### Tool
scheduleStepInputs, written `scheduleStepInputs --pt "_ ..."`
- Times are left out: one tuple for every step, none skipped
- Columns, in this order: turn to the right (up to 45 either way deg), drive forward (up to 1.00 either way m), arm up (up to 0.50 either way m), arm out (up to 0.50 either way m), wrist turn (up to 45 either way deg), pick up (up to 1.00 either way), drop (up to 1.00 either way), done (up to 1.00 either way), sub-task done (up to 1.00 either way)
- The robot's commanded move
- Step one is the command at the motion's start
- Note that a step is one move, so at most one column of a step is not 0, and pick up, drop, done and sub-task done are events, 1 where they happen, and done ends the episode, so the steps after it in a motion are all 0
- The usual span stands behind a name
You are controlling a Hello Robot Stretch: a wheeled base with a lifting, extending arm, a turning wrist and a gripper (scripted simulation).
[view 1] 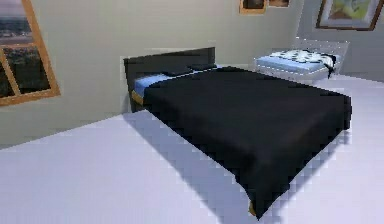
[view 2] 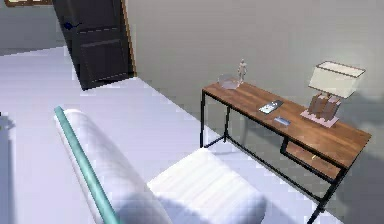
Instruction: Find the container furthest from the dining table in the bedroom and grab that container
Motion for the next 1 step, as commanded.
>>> scheduleStepInputs --pt "0.0 0.15 0.00 0.00 0.0 0.00 0.00 0.00 0.00"
